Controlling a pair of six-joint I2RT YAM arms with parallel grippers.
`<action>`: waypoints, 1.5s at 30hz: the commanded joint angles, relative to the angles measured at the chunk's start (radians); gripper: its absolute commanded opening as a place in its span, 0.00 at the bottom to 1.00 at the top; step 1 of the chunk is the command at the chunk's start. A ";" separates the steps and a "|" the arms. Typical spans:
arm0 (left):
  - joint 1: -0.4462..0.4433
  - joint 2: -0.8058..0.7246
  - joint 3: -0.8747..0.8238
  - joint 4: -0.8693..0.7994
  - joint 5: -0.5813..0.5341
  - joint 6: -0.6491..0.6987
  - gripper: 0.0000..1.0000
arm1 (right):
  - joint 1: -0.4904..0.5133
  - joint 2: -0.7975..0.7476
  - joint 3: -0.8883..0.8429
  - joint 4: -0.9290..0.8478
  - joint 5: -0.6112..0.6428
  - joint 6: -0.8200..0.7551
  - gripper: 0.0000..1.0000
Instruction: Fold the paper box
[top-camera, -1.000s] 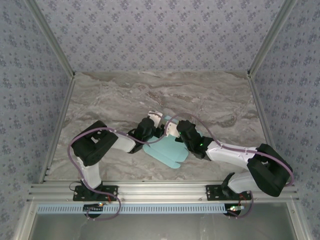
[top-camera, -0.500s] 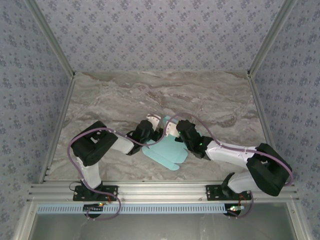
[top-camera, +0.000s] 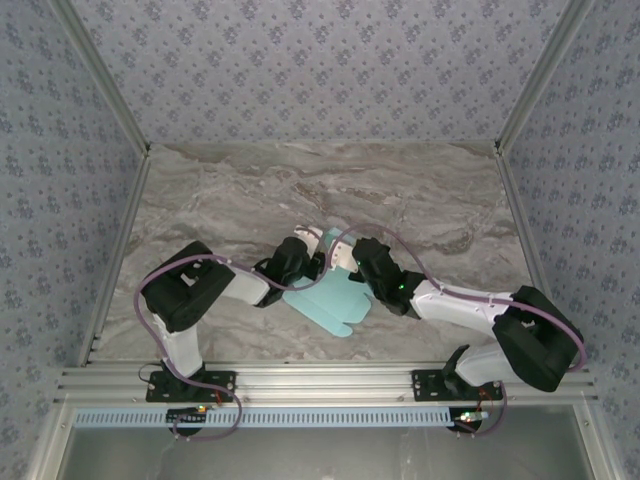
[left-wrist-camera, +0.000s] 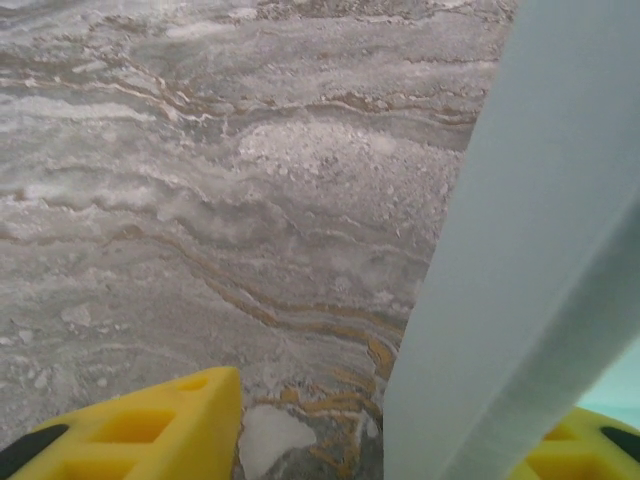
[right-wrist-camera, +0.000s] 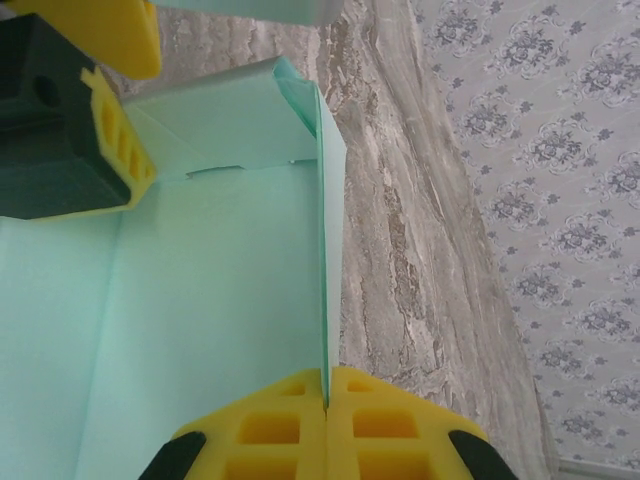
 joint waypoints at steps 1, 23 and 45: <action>0.014 0.013 0.027 -0.093 -0.172 -0.078 0.44 | 0.007 0.003 0.019 -0.021 0.026 0.034 0.00; 0.008 -0.009 0.012 0.005 -0.083 -0.055 0.51 | 0.026 0.034 0.017 -0.014 0.048 0.064 0.00; 0.088 -0.071 0.033 -0.036 0.195 0.005 0.56 | 0.019 0.041 0.025 -0.012 0.044 0.057 0.00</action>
